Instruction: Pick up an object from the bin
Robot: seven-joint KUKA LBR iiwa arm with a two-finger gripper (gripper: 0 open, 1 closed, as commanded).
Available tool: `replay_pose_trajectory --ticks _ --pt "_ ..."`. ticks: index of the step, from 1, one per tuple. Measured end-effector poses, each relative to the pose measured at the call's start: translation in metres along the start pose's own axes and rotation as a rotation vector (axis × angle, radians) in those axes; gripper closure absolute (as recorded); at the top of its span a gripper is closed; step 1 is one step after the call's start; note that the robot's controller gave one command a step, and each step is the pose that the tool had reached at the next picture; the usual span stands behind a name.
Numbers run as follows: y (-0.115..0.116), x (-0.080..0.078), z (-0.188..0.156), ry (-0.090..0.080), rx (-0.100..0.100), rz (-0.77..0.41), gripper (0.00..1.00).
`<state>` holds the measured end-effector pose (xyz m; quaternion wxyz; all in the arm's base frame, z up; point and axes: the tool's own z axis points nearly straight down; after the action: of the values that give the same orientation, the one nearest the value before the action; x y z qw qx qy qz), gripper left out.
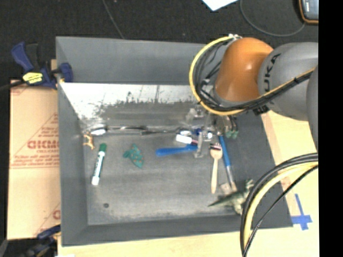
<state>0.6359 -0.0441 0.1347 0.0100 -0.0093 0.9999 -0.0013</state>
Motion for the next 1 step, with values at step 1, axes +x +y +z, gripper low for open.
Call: replay_pose_trajectory --ticks 1 --pt "-0.0070 -0.0003 0.0557 0.015 -0.002 -0.099 0.00"
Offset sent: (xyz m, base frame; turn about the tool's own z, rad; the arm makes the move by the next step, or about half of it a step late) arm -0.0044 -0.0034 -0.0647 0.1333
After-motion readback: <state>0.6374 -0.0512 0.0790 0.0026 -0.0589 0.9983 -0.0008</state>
